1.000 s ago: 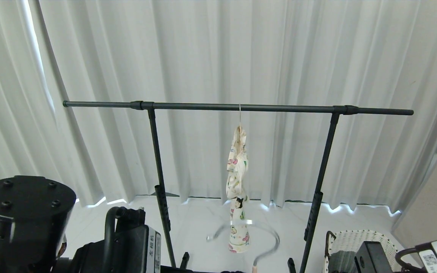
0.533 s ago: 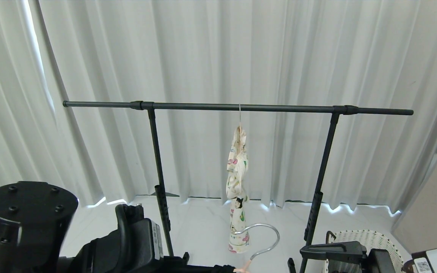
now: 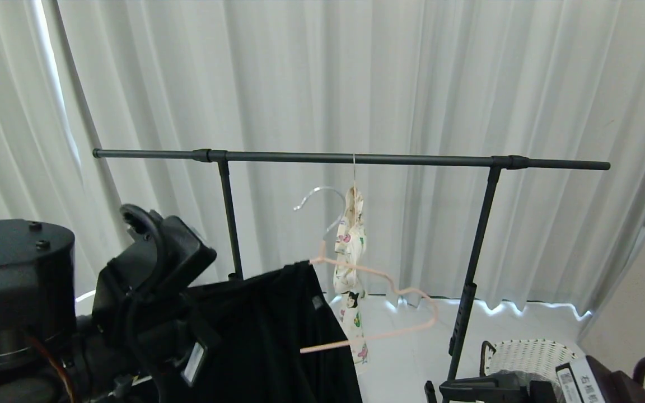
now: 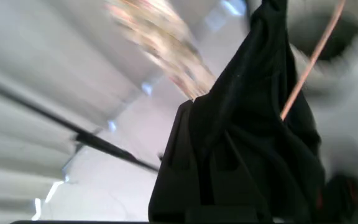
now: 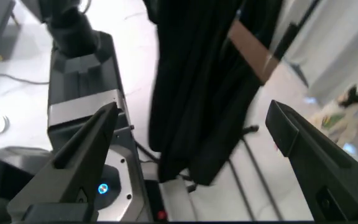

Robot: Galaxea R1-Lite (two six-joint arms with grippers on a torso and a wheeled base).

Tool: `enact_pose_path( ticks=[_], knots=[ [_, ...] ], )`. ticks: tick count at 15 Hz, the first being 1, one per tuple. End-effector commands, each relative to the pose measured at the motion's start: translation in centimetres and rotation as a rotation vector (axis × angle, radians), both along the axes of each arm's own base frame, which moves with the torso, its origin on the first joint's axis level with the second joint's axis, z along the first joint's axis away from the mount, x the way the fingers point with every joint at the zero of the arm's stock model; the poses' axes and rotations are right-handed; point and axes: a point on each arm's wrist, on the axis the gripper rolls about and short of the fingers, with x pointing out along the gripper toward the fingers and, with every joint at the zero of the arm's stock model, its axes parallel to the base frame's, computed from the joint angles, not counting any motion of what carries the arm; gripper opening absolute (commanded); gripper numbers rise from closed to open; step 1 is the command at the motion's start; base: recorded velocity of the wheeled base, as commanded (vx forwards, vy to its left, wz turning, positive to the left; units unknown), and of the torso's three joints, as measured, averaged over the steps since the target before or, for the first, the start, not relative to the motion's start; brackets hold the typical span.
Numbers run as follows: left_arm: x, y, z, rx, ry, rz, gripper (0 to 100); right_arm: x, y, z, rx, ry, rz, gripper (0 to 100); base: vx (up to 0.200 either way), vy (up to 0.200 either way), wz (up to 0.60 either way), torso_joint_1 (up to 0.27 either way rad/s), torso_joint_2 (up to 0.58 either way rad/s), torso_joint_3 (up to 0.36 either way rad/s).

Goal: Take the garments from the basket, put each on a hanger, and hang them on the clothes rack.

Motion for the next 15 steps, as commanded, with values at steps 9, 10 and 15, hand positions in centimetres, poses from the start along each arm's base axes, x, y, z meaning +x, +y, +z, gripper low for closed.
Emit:
enact_pose_path(
  ticks=[9,10,15],
  knots=[
    [3.4,-2.4,3.9,-0.107,-0.129,0.074,0,7.2,10.0,-0.3,0.106,0.22,-0.581,100,0.0,0.0,0.0,0.0,0.0,0.0],
    [3.3,-2.4,4.1,-0.109,-0.133,0.072,0,7.8,10.7,-0.2,0.131,0.232,-0.618,100,0.0,0.0,0.0,0.0,0.0,0.0],
    [3.3,-2.6,4.6,-0.118,-0.15,0.071,0,9.1,11.4,-2.0,0.092,0.243,-0.676,100,0.0,0.0,0.0,0.0,0.0,0.0]
  ],
)
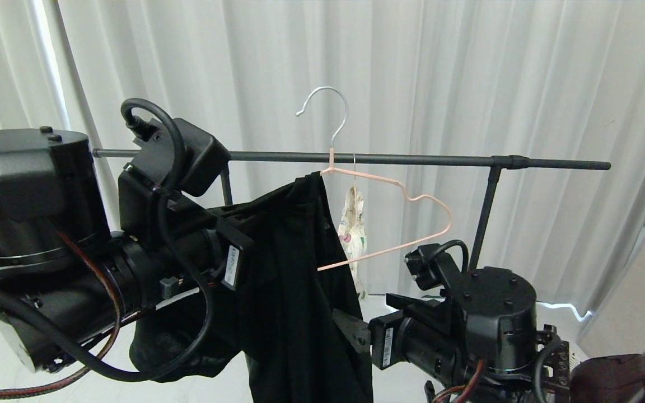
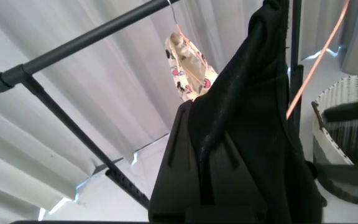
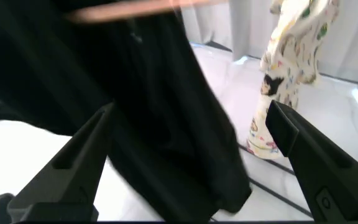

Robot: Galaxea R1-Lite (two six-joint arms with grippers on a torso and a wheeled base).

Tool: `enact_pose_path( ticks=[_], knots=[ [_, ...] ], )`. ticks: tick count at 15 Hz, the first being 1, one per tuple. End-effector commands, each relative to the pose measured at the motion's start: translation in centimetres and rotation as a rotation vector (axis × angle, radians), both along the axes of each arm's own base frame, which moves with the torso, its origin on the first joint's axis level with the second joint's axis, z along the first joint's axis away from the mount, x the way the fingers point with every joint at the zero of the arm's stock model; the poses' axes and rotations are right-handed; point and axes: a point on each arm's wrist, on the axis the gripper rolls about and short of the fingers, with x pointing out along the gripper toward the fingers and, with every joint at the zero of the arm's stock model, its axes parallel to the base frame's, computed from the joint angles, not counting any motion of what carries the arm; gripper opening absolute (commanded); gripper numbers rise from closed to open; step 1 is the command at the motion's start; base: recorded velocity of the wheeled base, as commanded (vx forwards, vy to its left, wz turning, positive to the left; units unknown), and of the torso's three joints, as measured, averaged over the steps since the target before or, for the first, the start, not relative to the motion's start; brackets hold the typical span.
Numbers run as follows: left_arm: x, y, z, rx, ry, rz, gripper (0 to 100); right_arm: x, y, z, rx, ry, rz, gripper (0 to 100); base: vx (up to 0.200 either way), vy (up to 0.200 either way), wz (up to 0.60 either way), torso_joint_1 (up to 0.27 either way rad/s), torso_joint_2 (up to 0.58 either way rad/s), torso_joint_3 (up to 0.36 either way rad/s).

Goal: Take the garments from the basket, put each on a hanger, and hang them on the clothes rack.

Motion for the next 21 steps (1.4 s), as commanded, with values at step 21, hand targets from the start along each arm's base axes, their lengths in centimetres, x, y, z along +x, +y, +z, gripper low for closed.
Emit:
enact_pose_path(
  ticks=[21],
  knots=[
    [-2.1,1.4,-4.3,0.082,0.075,0.004,0,8.3,-12.0,-0.2,-0.213,-0.098,-0.403,100,0.0,0.0,0.0,0.0,0.0,0.0]
  ],
)
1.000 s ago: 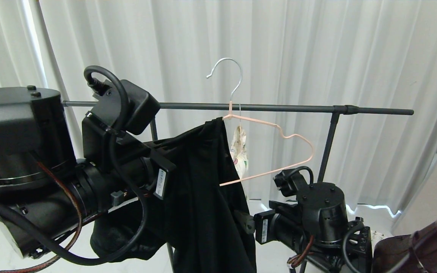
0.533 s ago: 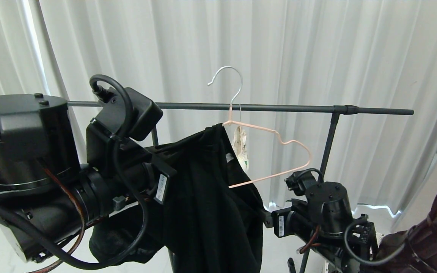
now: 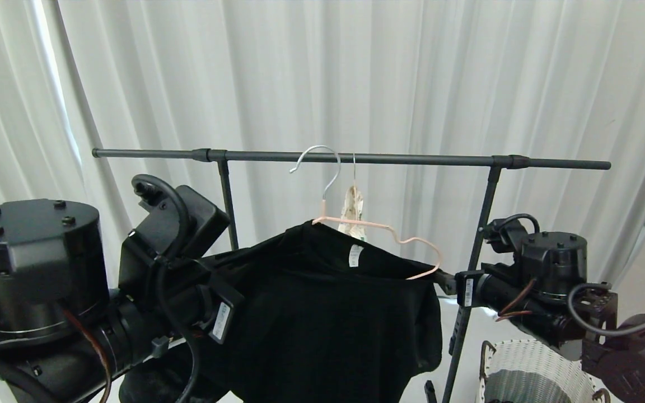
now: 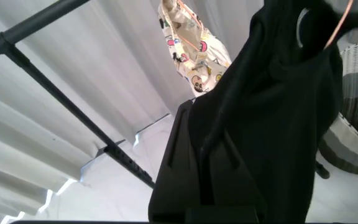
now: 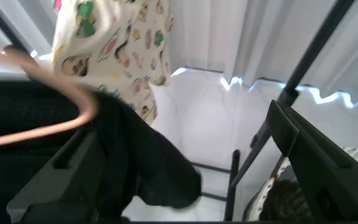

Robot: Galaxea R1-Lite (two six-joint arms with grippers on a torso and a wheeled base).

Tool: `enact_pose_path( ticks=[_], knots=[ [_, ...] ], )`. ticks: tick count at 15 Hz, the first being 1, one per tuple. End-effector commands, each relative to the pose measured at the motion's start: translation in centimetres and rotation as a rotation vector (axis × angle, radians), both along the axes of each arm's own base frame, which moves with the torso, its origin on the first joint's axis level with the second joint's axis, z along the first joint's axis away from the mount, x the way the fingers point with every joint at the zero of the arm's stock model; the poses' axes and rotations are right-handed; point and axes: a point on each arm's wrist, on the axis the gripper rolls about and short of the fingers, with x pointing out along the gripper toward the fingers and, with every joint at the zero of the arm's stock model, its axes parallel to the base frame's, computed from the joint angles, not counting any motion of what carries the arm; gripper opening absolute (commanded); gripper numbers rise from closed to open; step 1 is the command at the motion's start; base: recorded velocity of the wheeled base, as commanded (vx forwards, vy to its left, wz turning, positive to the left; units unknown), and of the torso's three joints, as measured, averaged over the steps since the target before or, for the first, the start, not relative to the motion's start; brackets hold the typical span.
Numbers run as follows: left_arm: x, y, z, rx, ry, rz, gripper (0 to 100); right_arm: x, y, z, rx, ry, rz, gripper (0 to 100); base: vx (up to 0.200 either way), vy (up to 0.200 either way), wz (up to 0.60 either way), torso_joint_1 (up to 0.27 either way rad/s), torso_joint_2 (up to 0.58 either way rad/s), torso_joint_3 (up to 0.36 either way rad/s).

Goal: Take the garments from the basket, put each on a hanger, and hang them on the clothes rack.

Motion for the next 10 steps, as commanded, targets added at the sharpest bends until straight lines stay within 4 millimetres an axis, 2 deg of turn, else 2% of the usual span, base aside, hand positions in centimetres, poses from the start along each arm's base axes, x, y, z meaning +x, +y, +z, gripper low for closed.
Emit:
enact_pose_path(
  ticks=[1,5,6,8,10],
  knots=[
    [-0.6,0.5,-0.7,0.019,0.013,-0.002,0,0.1,-1.3,1.2,0.015,-0.035,-0.001,100,0.0,0.0,0.0,0.0,0.0,0.0],
    [-1.0,0.8,-1.5,0.035,0.032,-0.003,0,0.3,-2.0,2.0,0.01,-0.064,0.002,100,0.0,0.0,0.0,0.0,0.0,0.0],
    [-1.0,0.8,-1.7,0.042,0.04,-0.003,0,0.1,-2.0,2.8,0.031,-0.086,0.031,100,0.0,0.0,0.0,0.0,0.0,0.0],
    [-1.1,0.9,-3.9,0.098,0.111,0.0,0,-1.0,-2.4,4.8,0.048,-0.109,0.153,100,0.0,0.0,0.0,0.0,0.0,0.0],
    [-0.8,0.6,-5.0,0.116,0.134,0.0,0,-2.2,-2.8,6.6,0.041,-0.115,0.221,100,0.0,0.0,0.0,0.0,0.0,0.0]
  ],
)
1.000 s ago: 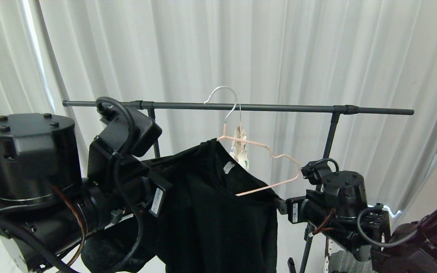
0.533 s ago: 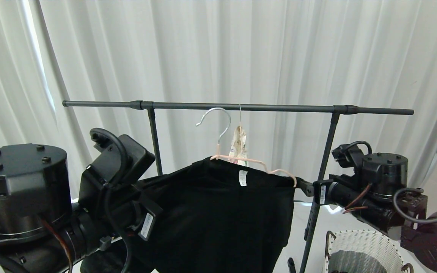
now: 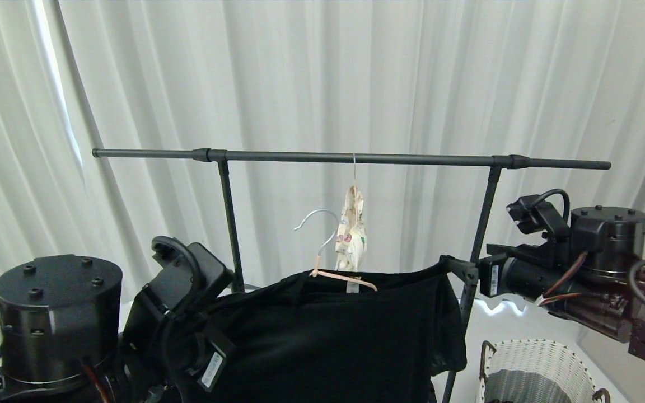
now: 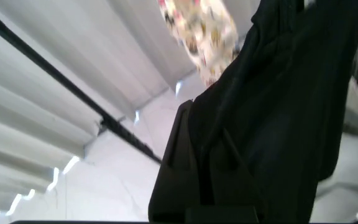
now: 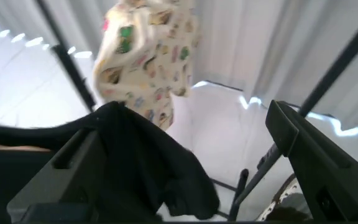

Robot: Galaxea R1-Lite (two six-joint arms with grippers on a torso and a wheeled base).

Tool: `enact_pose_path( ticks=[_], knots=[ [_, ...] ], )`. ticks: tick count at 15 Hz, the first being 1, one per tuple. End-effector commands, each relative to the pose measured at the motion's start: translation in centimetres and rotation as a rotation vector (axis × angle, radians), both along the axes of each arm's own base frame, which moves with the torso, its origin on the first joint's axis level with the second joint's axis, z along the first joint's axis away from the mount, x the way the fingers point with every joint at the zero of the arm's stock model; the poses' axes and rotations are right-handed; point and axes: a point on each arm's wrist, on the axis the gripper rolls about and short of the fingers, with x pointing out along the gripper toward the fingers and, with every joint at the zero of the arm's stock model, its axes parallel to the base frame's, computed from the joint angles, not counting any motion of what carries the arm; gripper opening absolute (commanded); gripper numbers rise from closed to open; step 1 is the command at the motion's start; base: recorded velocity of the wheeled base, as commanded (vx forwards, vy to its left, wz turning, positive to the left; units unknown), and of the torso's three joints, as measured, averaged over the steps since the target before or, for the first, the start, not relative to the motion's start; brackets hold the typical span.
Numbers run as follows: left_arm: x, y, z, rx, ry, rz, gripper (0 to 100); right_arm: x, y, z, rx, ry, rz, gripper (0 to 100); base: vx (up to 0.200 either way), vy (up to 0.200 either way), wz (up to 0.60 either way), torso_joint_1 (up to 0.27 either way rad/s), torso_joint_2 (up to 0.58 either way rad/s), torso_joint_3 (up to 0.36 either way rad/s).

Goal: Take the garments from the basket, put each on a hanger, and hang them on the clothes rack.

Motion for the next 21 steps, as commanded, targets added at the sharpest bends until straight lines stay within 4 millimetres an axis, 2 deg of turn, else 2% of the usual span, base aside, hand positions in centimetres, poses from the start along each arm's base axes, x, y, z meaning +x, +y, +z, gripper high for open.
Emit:
enact_pose_path(
  ticks=[1,3,8,10,12,13,16,18,21],
  knots=[
    [0.7,-0.5,-1.3,0.02,0.026,0.001,0,-1.7,-0.7,3.1,0.038,-0.06,0.059,100,0.0,0.0,0.0,0.0,0.0,0.0],
    [2.0,-1.6,-1.4,-0.036,-0.045,-0.002,0,-3.2,-1.4,3.9,0.021,-0.031,0.129,100,0.0,0.0,0.0,0.0,0.0,0.0],
    [1.8,-1.6,-1.4,-0.071,-0.079,-0.014,0,-2.2,-3.5,3.7,-0.099,-0.043,0.173,100,0.0,0.0,0.0,0.0,0.0,0.0],
    [1.5,-1.9,-1.3,-0.083,-0.082,-0.034,0,-2.5,-3.3,3.8,-0.112,-0.061,0.237,100,0.0,0.0,0.0,0.0,0.0,0.0],
    [1.2,-2.3,-1.2,-0.106,-0.077,-0.08,0,-3.6,-2.5,4.1,-0.116,-0.064,0.327,100,0.0,0.0,0.0,0.0,0.0,0.0],
    [0.8,-2.4,-0.9,-0.137,-0.074,-0.185,0,-6.1,-1.3,4.8,-0.1,-0.033,0.499,100,0.0,0.0,0.0,0.0,0.0,0.0],
    [0.6,-2.4,-0.8,-0.117,-0.096,-0.25,0,-8.7,1.0,6.3,-0.126,0.005,0.683,100,0.0,0.0,0.0,0.0,0.0,0.0],
    [-0.1,-2.9,-0.5,-0.13,-0.104,-0.305,0,-9.5,2.6,6.2,-0.164,0.051,0.787,100,0.0,0.0,0.0,0.0,0.0,0.0],
    [-1.1,-3.5,-0.3,-0.136,-0.108,-0.361,0,-8.6,4.3,4.8,-0.249,0.091,0.843,100,0.0,0.0,0.0,0.0,0.0,0.0]
  ],
)
